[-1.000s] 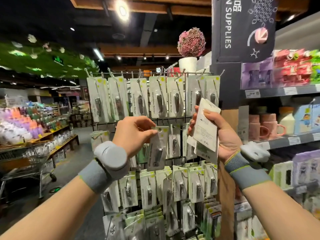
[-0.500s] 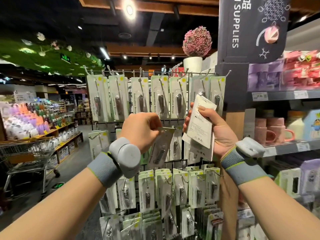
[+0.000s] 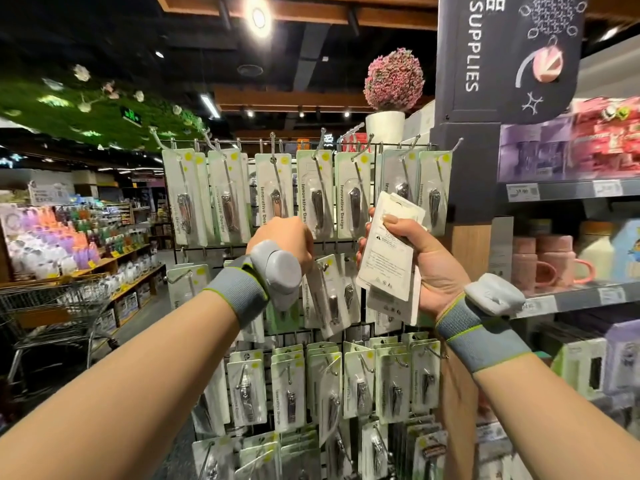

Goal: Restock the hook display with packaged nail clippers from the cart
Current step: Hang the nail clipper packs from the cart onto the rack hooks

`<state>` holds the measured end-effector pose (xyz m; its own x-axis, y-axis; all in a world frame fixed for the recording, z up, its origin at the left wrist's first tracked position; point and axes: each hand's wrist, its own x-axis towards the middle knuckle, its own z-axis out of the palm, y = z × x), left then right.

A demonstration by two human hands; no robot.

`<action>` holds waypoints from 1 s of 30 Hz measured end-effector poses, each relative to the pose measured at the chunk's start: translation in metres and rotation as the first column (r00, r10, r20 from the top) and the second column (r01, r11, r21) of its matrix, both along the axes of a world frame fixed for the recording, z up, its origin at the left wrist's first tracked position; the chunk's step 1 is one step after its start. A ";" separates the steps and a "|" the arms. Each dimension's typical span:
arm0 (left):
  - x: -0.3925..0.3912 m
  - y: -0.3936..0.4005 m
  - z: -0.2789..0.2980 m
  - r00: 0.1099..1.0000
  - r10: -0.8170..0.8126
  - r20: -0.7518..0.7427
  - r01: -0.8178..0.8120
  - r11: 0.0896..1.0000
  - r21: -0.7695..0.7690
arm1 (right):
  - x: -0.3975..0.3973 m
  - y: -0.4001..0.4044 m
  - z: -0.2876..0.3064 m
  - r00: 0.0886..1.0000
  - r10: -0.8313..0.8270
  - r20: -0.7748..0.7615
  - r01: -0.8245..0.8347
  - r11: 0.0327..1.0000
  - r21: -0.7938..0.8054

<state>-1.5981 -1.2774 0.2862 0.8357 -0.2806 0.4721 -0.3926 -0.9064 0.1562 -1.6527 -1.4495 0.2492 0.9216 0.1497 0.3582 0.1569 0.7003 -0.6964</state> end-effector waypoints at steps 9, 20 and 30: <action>0.002 0.001 0.004 1.000 -0.007 -0.013 0.007 1.000 -0.017 | -0.009 0.003 0.004 0.999 -0.033 -0.025 0.031 0.997 -0.066; -0.077 -0.005 0.010 0.870 -0.489 -0.058 0.402 0.773 -0.491 | -0.014 0.027 0.012 0.984 -0.178 -0.029 0.172 0.972 -0.157; -0.073 0.001 0.016 0.792 -0.600 -0.108 0.270 0.504 -0.821 | -0.017 0.031 0.021 0.980 -0.149 -0.129 0.134 0.983 -0.122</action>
<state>-1.6714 -1.2763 0.3018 0.8446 -0.3499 0.4051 -0.4704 -0.1237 0.8738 -1.6695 -1.4187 0.2701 0.9754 0.0464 0.2155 0.1466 0.5937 -0.7912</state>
